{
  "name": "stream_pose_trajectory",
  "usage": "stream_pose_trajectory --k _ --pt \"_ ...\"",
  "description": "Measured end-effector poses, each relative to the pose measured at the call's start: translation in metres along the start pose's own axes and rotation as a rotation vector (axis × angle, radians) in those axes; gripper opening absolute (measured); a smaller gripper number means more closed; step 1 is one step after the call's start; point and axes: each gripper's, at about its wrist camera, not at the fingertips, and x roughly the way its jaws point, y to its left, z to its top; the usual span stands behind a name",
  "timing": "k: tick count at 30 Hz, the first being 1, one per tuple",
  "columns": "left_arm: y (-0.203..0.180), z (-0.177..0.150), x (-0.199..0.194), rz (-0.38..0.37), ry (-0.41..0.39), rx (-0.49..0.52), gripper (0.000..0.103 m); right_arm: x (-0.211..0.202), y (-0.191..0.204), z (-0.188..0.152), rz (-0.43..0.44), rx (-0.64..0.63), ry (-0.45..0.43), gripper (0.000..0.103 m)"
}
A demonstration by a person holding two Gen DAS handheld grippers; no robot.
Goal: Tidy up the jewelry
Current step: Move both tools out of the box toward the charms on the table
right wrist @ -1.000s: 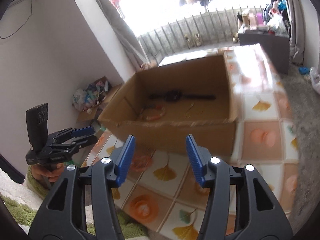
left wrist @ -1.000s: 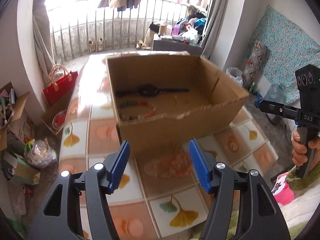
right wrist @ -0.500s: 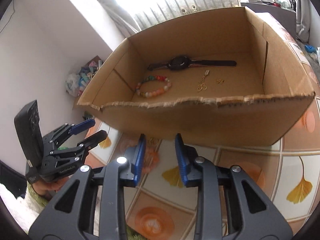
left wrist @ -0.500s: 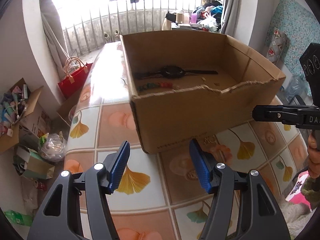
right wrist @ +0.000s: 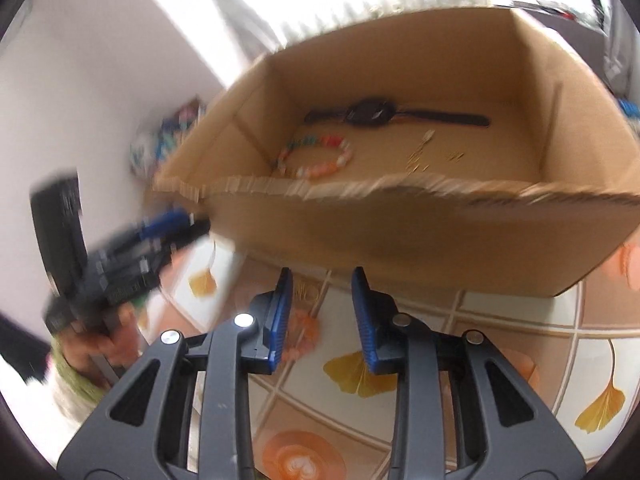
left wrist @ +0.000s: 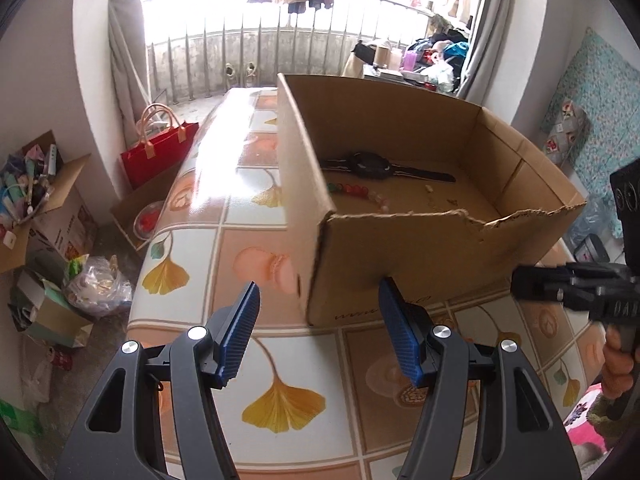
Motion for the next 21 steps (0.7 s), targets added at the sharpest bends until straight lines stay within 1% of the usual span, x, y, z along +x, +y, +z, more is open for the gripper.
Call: stream_pose_trajectory --k 3,6,9,11,12,13,14,15,16,18,21 --pt "0.001 -0.008 0.002 -0.002 0.033 -0.007 0.060 0.019 0.019 -0.013 -0.061 -0.119 0.065 0.030" --pt "0.001 -0.020 0.003 -0.013 0.076 -0.009 0.060 0.032 0.033 -0.024 -0.104 -0.215 0.108 0.030" --pt "-0.005 -0.032 0.004 -0.013 0.116 0.004 0.060 0.043 0.045 -0.030 -0.168 -0.300 0.134 0.028" --pt "-0.010 -0.041 0.004 -0.010 0.134 0.018 0.060 0.046 0.051 -0.033 -0.201 -0.346 0.130 0.027" --pt "-0.012 -0.043 0.005 -0.009 0.139 0.023 0.060 0.047 0.054 -0.033 -0.213 -0.361 0.131 0.021" --pt "-0.014 -0.047 0.006 -0.006 0.146 0.030 0.060 0.048 0.056 -0.034 -0.226 -0.377 0.130 0.018" --pt "-0.017 -0.050 0.007 -0.004 0.152 0.040 0.061 0.049 0.057 -0.035 -0.212 -0.377 0.134 0.009" --pt "-0.019 -0.052 0.008 0.000 0.156 0.047 0.061 0.050 0.058 -0.035 -0.205 -0.371 0.135 0.009" --pt "-0.022 -0.054 0.007 0.008 0.152 0.060 0.065 0.050 0.058 -0.035 -0.202 -0.367 0.133 0.009" --pt "-0.028 -0.058 0.008 0.020 0.149 0.090 0.067 0.047 0.058 -0.035 -0.171 -0.340 0.114 0.009" --pt "-0.035 -0.063 0.008 0.030 0.145 0.120 0.070 0.038 0.057 -0.019 -0.125 -0.288 0.067 0.008"
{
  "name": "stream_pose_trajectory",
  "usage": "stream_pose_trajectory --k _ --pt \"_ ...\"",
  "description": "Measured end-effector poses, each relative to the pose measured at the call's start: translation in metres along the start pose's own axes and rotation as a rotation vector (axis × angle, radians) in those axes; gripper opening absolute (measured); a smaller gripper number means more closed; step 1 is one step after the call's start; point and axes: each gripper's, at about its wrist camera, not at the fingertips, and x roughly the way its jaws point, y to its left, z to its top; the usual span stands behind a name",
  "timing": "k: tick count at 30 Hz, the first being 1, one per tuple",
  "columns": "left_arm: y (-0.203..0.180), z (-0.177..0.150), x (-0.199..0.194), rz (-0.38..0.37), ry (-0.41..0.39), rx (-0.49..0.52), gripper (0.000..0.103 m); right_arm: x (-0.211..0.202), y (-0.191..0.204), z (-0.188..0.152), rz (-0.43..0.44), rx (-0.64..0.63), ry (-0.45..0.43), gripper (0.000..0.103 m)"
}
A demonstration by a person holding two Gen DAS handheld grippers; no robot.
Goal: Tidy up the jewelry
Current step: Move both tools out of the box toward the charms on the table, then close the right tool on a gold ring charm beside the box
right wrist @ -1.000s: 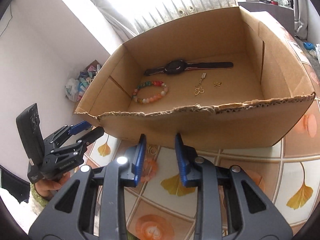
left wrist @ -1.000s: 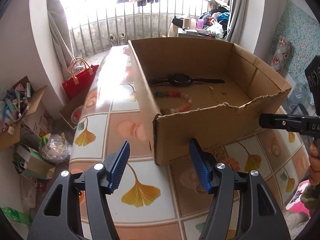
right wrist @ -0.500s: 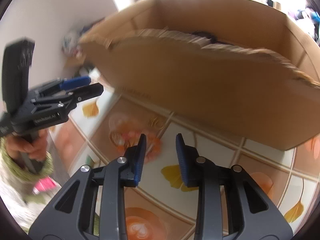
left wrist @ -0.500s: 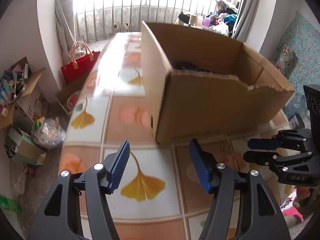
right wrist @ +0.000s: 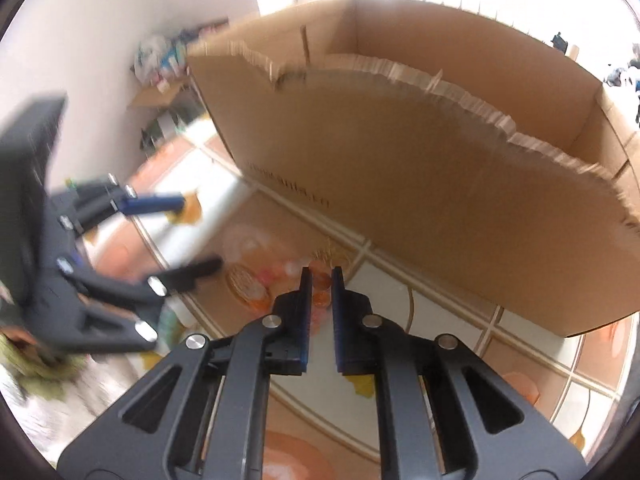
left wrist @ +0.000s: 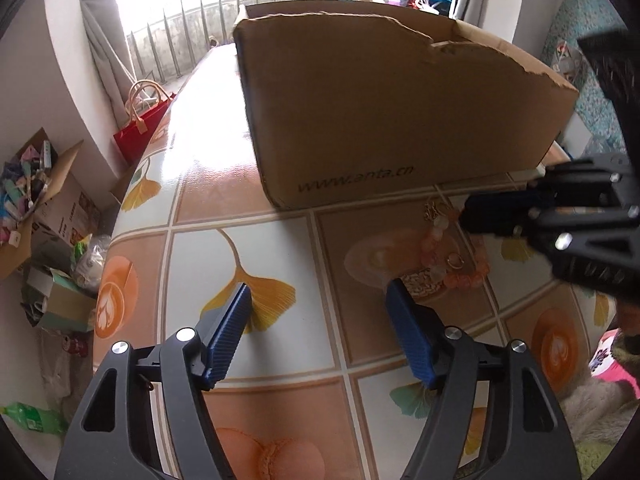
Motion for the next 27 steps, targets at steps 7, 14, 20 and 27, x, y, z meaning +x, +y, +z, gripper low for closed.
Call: stream_pose_trajectory --k 7,14,20,27 --pt "-0.006 -0.006 0.001 0.005 -0.012 0.018 0.077 -0.042 -0.018 -0.005 0.027 0.093 -0.065 0.008" --pt "-0.006 -0.011 0.001 0.000 -0.024 0.016 0.078 -0.050 -0.050 -0.029 -0.047 0.209 -0.018 0.009" --pt "-0.009 -0.008 0.001 -0.031 -0.029 0.008 0.078 -0.061 -0.057 -0.038 -0.016 0.247 -0.061 0.009" --pt "-0.020 -0.002 -0.003 -0.041 -0.048 0.039 0.078 -0.078 -0.061 -0.032 -0.021 0.245 -0.105 0.009"
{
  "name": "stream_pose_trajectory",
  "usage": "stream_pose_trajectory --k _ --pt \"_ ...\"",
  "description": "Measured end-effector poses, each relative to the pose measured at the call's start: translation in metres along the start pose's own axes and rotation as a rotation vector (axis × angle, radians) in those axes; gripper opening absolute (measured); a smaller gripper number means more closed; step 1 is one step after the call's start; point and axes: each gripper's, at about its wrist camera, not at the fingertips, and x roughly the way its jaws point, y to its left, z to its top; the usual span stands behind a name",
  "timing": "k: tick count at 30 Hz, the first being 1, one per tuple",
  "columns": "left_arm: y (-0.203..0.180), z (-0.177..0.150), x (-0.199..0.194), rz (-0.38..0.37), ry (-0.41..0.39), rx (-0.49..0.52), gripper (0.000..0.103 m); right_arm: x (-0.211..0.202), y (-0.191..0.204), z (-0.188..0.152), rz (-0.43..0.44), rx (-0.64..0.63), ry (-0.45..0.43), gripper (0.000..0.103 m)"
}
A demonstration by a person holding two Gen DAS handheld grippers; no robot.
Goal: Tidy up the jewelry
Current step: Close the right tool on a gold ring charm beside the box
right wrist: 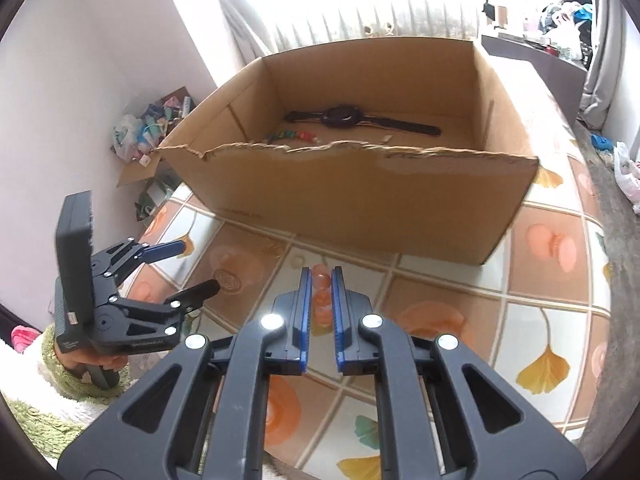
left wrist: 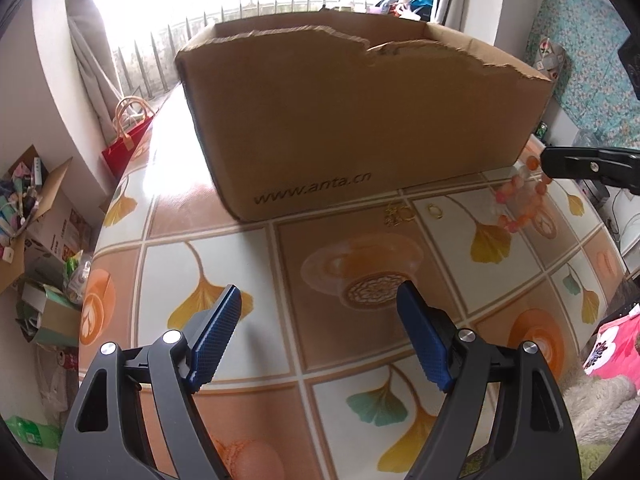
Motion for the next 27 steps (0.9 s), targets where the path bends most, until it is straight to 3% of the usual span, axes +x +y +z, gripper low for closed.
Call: stream_pose_trajectory --k 7,17,21,24,27 --pt "-0.004 0.001 0.001 -0.014 -0.002 0.032 0.078 -0.006 -0.018 -0.003 -0.024 0.065 -0.010 0.009" --pt "-0.005 0.004 0.004 -0.018 0.004 0.029 0.078 -0.041 -0.038 0.009 -0.115 0.087 -0.096 0.009" --pt "-0.006 0.004 0.005 -0.016 0.008 0.022 0.078 -0.038 -0.040 0.008 -0.102 0.099 -0.078 0.009" --pt "-0.006 0.005 0.004 -0.015 0.006 0.022 0.078 -0.023 -0.034 0.002 -0.041 0.114 -0.040 0.009" --pt "-0.004 0.006 0.003 -0.020 0.002 0.023 0.078 -0.005 -0.029 -0.005 -0.054 0.101 0.014 0.009"
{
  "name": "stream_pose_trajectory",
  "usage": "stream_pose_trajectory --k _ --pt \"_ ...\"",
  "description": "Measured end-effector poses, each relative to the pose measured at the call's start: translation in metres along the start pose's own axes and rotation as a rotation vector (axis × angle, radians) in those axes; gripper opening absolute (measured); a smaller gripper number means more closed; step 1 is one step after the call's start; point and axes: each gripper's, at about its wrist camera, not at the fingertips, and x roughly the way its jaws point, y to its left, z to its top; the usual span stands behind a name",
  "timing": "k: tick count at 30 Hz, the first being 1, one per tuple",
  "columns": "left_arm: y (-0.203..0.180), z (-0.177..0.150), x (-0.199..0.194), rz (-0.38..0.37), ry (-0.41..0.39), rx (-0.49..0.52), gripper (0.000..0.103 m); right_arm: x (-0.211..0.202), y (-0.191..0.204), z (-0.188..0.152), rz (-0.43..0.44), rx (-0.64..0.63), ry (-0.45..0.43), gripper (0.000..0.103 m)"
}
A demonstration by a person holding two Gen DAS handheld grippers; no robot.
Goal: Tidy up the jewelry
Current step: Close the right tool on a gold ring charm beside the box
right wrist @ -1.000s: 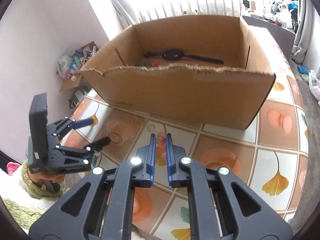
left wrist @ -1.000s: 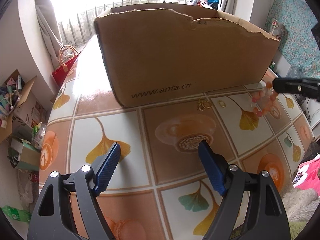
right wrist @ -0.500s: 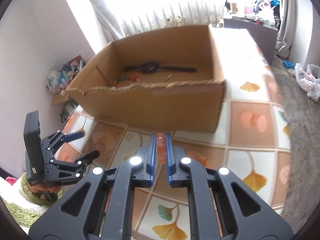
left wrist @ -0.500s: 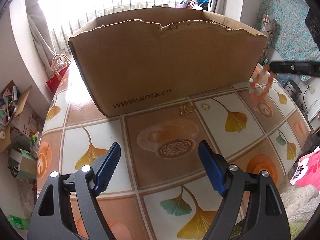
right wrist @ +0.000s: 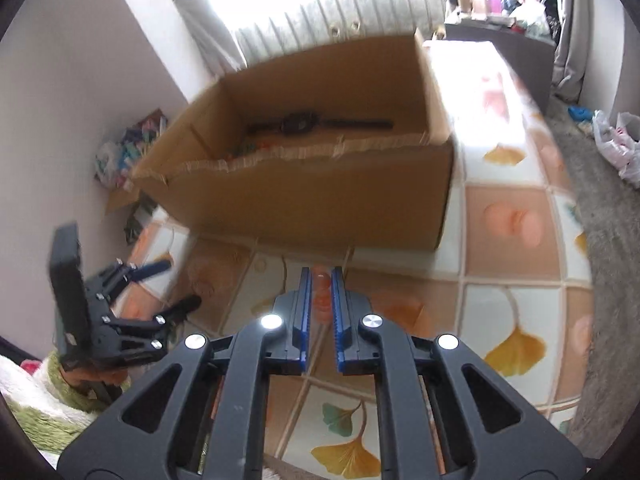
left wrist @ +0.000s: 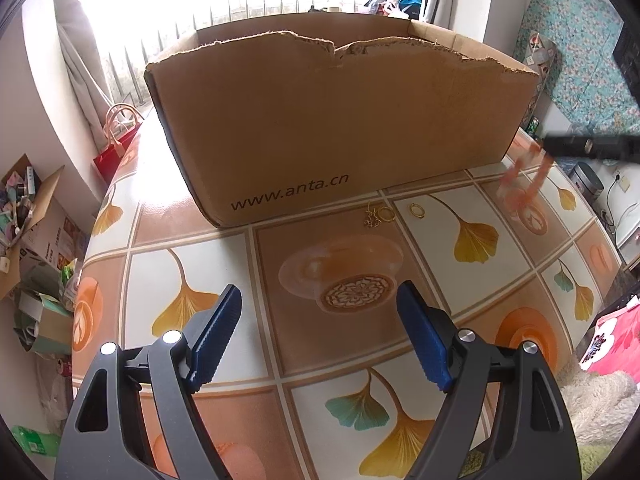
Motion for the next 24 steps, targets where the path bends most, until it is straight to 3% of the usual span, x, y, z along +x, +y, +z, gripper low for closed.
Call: stream_pose_trajectory --k 3,4,6,11,17,24 --pt "-0.001 -0.002 -0.002 -0.005 -0.005 0.008 0.078 0.012 0.008 -0.008 -0.163 -0.095 0.033 0.016" --pt "-0.002 -0.002 -0.003 -0.008 -0.006 0.012 0.078 0.013 0.009 -0.009 -0.170 -0.109 0.031 0.019" --pt "-0.004 -0.002 -0.003 -0.016 -0.008 0.019 0.078 0.011 0.013 -0.008 -0.145 -0.112 0.016 0.024" --pt "-0.013 0.001 -0.004 -0.022 -0.033 0.046 0.078 0.021 0.029 -0.006 -0.025 -0.122 0.005 0.024" --pt "-0.025 0.005 -0.007 -0.022 -0.075 0.103 0.078 0.056 0.061 0.003 0.084 -0.223 0.018 0.024" --pt "-0.032 0.005 -0.007 -0.029 -0.082 0.139 0.075 0.085 0.071 0.008 0.067 -0.307 0.043 0.024"
